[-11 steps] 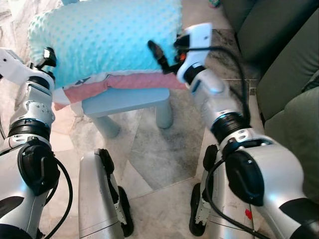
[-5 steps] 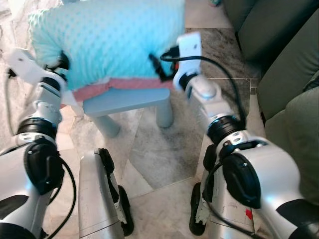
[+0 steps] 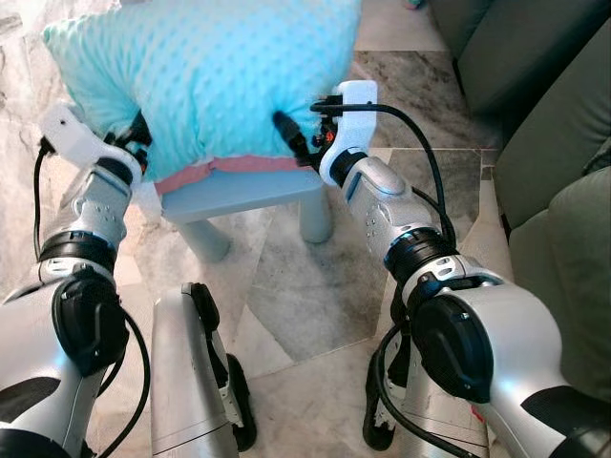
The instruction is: Move the pillow to the sofa
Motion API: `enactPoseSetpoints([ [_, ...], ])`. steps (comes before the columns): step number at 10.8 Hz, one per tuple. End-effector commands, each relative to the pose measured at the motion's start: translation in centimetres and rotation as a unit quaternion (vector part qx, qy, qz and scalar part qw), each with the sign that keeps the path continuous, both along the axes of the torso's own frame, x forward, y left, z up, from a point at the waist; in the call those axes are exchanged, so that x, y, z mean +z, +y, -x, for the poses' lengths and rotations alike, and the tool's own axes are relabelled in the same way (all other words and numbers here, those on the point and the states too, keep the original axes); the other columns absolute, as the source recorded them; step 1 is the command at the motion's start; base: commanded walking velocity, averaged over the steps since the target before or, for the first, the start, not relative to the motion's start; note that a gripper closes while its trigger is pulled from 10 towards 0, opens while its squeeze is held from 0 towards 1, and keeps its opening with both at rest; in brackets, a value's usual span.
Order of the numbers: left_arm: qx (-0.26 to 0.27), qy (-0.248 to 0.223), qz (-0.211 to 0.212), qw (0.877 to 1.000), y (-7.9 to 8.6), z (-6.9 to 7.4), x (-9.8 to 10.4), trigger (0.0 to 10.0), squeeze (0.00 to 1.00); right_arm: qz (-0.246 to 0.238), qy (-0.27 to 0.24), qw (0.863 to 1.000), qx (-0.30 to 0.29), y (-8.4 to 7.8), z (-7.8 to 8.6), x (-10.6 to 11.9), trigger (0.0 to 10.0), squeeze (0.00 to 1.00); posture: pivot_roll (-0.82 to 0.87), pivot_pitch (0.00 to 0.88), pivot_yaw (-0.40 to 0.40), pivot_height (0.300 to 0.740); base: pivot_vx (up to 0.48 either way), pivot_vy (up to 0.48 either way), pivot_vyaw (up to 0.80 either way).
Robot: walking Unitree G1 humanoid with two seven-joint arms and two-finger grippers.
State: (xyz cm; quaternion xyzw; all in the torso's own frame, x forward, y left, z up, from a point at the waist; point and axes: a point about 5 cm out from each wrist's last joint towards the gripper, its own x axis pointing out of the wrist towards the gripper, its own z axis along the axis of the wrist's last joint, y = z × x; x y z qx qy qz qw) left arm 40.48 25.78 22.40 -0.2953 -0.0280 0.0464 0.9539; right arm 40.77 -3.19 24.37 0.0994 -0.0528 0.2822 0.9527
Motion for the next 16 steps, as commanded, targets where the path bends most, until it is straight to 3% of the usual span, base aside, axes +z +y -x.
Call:
enactPoseSetpoints([
  [1,-0.007,0.037,0.004,0.999,0.2,0.5,-2.2,0.0,0.00,0.006,0.023,0.999,0.021,0.7,0.4,-1.5,0.0,0.00,-0.07,0.522,0.049,0.454,0.000,0.000,0.00],
  [7,0.015,0.028,0.021,0.999,1.1,0.8,-2.3,0.0,0.00,0.020,0.029,0.999,0.028,0.1,0.6,-2.8,0.0,0.00,-0.06,0.530,0.051,0.454,0.000,0.000,0.00],
  [16,0.023,0.027,0.009,0.999,1.4,1.2,-3.2,0.0,0.00,0.026,0.025,0.999,0.035,0.3,0.8,-3.1,0.0,0.00,-0.07,0.541,0.037,0.454,0.000,0.000,0.00],
])
